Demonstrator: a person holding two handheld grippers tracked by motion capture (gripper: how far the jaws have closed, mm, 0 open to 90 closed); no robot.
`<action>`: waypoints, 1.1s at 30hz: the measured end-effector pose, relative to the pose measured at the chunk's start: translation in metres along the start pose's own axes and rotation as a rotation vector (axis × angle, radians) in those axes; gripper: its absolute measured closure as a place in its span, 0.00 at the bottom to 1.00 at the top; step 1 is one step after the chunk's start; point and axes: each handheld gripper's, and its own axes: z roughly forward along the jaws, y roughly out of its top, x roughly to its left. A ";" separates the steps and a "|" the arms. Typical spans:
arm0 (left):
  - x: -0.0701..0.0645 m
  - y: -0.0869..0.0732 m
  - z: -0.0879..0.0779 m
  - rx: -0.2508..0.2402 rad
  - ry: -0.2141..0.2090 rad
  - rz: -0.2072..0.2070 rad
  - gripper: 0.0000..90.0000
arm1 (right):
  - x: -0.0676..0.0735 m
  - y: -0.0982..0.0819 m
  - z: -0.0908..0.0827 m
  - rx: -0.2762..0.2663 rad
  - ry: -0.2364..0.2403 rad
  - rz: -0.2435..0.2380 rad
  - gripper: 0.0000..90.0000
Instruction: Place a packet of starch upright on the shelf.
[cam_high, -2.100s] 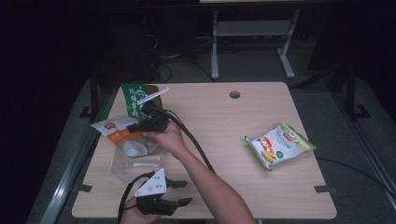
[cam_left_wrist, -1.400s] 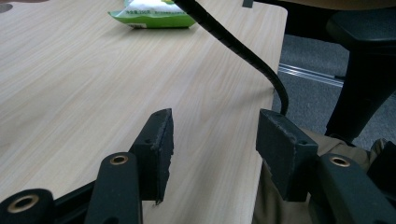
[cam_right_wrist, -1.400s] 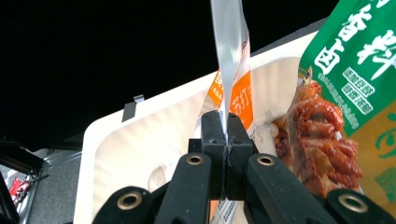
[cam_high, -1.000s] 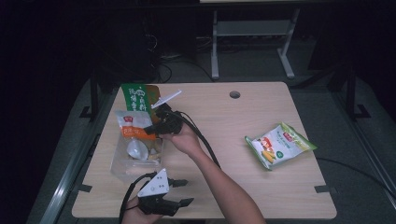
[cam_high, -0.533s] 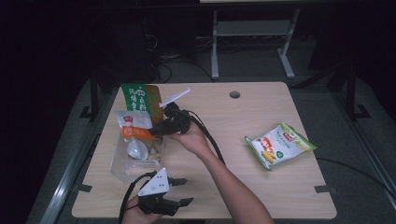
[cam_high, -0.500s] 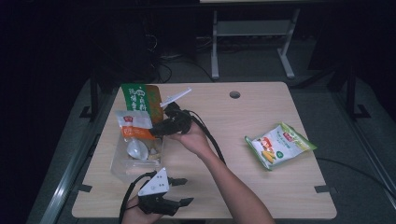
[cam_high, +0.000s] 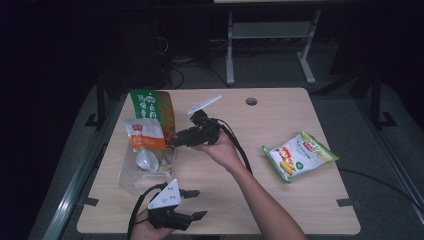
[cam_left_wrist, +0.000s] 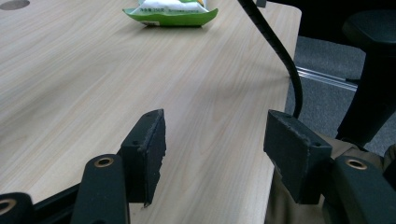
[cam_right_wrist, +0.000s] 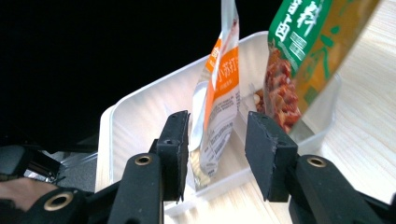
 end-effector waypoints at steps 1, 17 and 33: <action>0.000 0.000 0.000 0.000 0.000 0.003 0.43 | -0.001 -0.002 -0.002 0.000 -0.006 -0.002 0.65; 0.003 0.000 -0.001 0.004 0.011 -0.003 0.43 | -0.012 -0.028 -0.036 -0.009 -0.042 0.030 0.62; 0.002 0.000 0.002 0.010 0.014 0.000 0.43 | -0.021 -0.066 -0.080 -0.028 -0.102 0.080 0.58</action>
